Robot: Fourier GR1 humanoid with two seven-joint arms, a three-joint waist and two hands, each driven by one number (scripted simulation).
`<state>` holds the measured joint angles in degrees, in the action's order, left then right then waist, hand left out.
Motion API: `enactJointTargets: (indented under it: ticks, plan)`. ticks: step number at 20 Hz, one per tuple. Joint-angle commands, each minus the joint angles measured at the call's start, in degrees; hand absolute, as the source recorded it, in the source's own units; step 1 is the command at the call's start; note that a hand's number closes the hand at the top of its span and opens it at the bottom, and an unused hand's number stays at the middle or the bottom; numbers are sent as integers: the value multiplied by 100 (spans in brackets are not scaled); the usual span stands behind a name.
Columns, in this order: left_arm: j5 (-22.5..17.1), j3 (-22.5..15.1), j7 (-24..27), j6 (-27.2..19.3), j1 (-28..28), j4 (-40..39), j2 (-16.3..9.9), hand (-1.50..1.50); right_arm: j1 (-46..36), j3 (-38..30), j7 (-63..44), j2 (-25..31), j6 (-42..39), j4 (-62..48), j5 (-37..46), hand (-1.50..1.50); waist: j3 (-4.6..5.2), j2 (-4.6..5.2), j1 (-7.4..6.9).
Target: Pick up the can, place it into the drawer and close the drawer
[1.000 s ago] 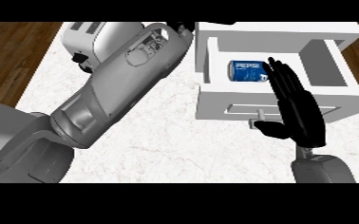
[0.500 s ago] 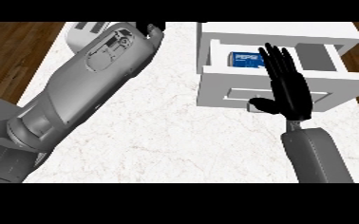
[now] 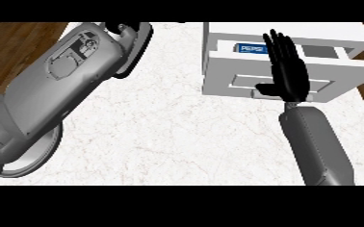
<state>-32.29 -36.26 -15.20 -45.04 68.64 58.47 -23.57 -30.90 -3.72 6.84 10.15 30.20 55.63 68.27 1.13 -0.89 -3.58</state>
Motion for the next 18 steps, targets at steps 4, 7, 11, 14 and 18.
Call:
enactJointTargets:
  ticks: [4, 7, 11, 14, 18]
  plan:
    - [202, -135, -268, -25, -580, 911, -432, -150, -880, -372, -7, -155, 648, -1644, 36, -150, -124, 131, -100]
    - [213, -36, -178, -74, -732, 876, -255, -150, -1446, -512, -131, -243, 985, -2237, 130, -150, -124, 183, -71]
    - [348, -61, -1, -71, -1186, 1096, -384, -150, -2210, -699, -217, 41, 954, -2931, 218, -150, -123, 205, -132]
    - [276, 79, -176, 34, -1327, 1519, -614, -150, -2510, -874, -54, 118, 1155, -3245, 65, -150, -124, 197, -165]
    - [409, -13, -122, -18, -1615, 1699, -585, -150, -2782, -862, -276, 68, 1326, -3640, 224, -150, -125, 225, -206]
